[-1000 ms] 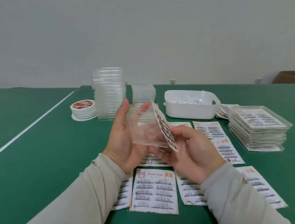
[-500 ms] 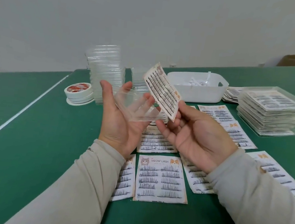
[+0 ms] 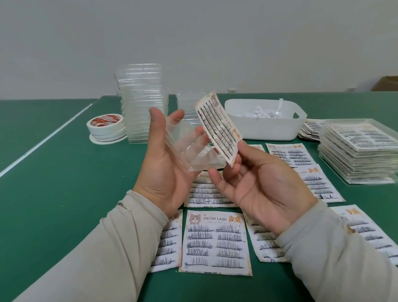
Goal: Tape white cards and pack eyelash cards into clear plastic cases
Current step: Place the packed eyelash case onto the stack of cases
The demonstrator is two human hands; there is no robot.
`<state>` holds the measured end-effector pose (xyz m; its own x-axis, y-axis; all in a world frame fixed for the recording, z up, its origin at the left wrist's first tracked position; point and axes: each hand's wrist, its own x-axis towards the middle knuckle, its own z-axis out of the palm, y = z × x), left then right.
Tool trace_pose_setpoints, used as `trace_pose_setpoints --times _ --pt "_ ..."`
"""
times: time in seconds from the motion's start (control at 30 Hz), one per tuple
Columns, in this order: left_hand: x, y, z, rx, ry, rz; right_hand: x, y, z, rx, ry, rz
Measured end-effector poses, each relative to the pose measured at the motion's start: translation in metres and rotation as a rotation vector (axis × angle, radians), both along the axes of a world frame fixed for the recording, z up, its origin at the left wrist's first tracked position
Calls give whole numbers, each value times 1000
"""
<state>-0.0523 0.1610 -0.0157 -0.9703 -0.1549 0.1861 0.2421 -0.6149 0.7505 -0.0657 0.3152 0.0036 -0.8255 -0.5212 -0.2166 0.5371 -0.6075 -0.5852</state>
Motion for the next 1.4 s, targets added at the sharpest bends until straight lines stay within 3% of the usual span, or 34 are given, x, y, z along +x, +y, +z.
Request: trace_pose_setpoints --times 0.23,0.67,1.03,1.23,1.4 --pt "3 0 3 -97 16 -28 -4 5 5 -16 2 -40" --pt "4 -3 0 -114 -323 -237 -17 30 19 -139 194 -339" --pt "4 -6 -3 -58 -337 -317 -15 28 19 -110 260 -347" --pt "6 -11 -4 194 -183 -249 -11 29 13 116 546 -253" --pt "7 -12 -4 122 -86 -306 -7 21 4 324 774 -141"
